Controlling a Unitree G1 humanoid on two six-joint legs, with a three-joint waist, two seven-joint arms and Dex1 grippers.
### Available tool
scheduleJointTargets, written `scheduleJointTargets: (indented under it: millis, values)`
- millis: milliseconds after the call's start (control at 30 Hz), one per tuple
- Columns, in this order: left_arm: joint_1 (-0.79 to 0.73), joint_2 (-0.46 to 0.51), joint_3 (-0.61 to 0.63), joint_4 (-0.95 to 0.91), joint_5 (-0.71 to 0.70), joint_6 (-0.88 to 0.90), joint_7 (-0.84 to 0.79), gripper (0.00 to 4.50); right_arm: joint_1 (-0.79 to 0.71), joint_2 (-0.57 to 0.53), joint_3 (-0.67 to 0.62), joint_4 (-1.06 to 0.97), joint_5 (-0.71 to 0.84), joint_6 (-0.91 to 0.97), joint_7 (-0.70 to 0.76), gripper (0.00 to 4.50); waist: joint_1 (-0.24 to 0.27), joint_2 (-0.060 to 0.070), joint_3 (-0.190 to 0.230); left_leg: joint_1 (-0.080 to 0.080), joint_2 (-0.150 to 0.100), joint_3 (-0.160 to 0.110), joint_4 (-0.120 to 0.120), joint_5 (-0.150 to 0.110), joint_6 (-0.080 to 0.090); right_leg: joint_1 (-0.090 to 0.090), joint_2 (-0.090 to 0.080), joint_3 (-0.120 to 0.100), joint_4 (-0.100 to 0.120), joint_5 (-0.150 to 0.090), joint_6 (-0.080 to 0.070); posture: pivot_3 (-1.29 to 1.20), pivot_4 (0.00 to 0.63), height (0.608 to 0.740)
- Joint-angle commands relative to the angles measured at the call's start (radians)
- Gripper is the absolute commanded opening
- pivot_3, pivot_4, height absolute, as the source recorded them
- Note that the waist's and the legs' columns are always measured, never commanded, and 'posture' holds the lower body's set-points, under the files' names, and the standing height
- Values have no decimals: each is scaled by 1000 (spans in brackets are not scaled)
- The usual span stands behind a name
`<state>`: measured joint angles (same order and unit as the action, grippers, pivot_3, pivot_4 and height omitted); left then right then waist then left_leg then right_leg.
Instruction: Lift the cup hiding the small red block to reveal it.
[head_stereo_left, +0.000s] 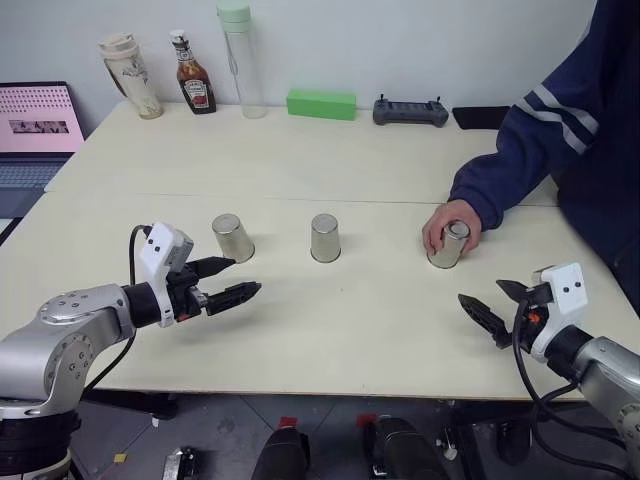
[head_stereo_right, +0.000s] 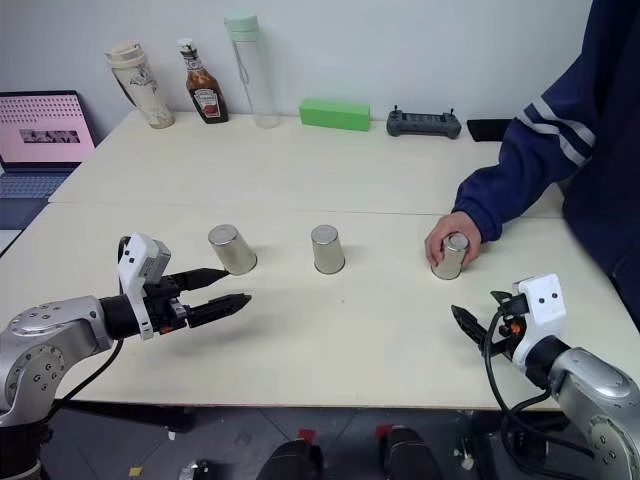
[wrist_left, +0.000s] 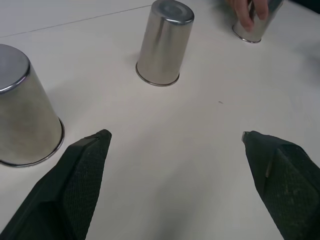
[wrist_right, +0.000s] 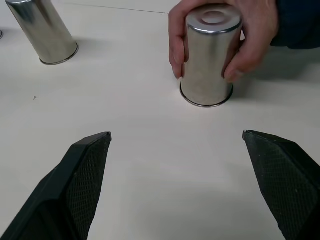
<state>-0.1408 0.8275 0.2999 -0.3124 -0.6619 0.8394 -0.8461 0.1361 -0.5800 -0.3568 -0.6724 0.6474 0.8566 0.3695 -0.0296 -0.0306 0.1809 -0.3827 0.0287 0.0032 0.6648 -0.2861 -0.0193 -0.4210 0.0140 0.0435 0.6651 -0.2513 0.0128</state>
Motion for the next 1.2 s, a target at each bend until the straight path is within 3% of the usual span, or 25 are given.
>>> scheduleJointTargets:
  millis: [33,1200]
  values:
    - [-13,17,6,-14,0,-25,-11,4500,-16,-3,-3,-18,2,-16,-3,4475,0,0,0,0,0,0,0,0,0,0,0,0,0,0,0,0,150,740]
    - [-19,23,-11,5,25,-63,-33,4500,-27,2,18,-33,7,-8,-17,4475,0,0,0,0,0,0,1,0,0,0,0,0,1,0,0,0,150,740]
